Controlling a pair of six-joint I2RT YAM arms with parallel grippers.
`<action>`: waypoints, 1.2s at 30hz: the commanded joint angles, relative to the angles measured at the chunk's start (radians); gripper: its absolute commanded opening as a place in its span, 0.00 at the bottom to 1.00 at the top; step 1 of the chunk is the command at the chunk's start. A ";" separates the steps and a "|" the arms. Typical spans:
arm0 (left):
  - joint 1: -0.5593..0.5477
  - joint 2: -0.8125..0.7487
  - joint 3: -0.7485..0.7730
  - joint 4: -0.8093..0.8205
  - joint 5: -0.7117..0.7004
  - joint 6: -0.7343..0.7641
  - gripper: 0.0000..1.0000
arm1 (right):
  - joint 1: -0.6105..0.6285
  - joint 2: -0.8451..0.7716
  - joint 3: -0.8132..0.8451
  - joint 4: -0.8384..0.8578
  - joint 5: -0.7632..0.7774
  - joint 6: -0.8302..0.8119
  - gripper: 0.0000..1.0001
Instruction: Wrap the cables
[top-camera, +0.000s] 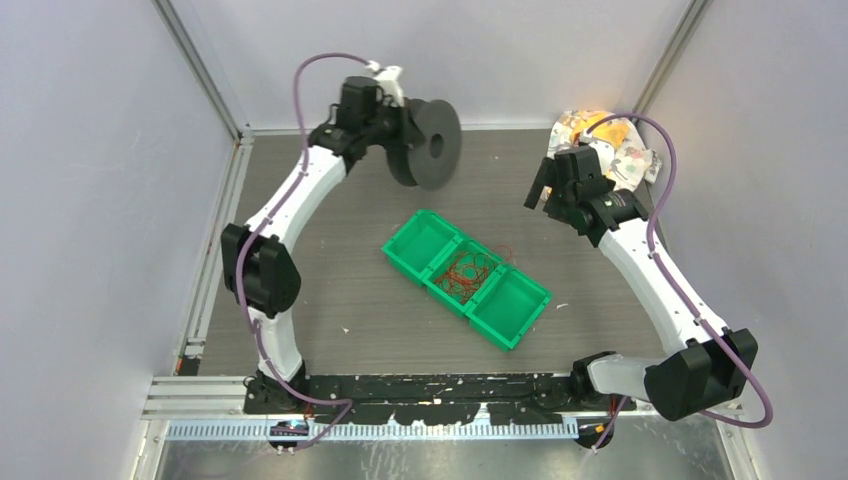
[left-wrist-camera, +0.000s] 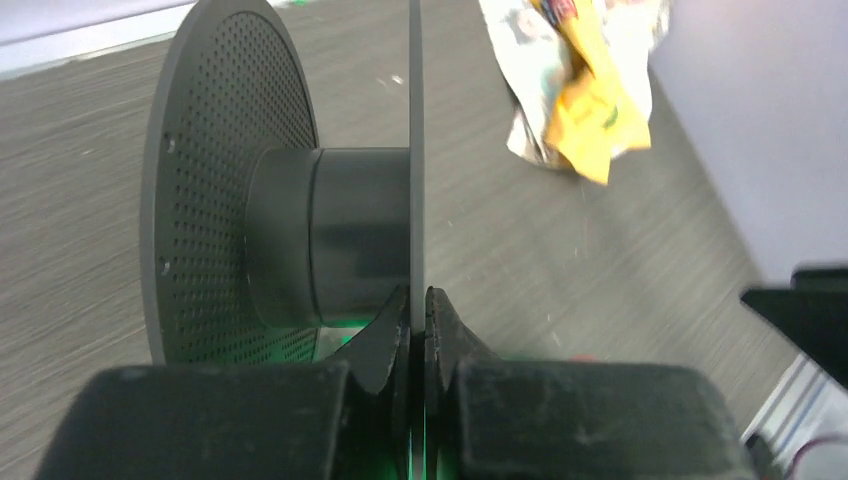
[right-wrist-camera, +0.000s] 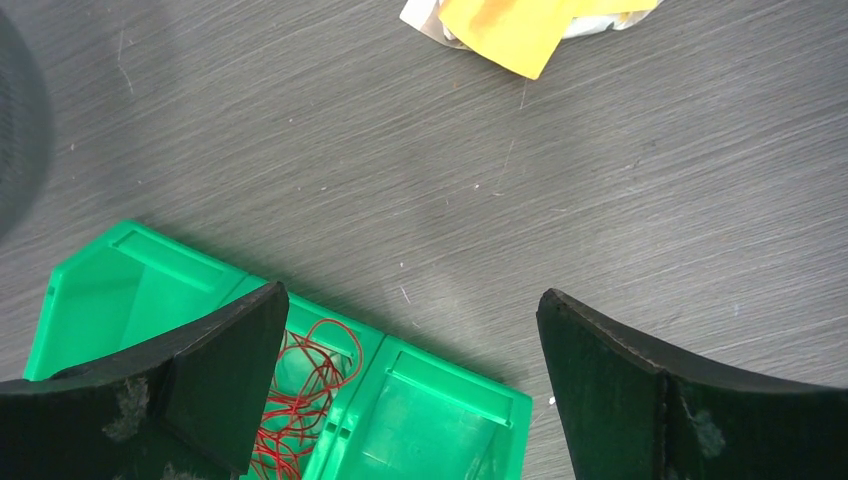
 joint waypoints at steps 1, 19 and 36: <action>-0.142 -0.065 0.054 -0.119 -0.172 0.324 0.01 | 0.003 -0.029 -0.003 0.008 -0.003 0.025 1.00; -0.340 0.056 0.051 -0.019 -0.292 0.446 0.00 | 0.003 -0.204 -0.133 0.005 0.050 0.067 1.00; -0.341 0.105 0.062 -0.042 -0.208 0.408 0.00 | 0.002 -0.079 -0.350 0.210 -0.352 0.200 0.49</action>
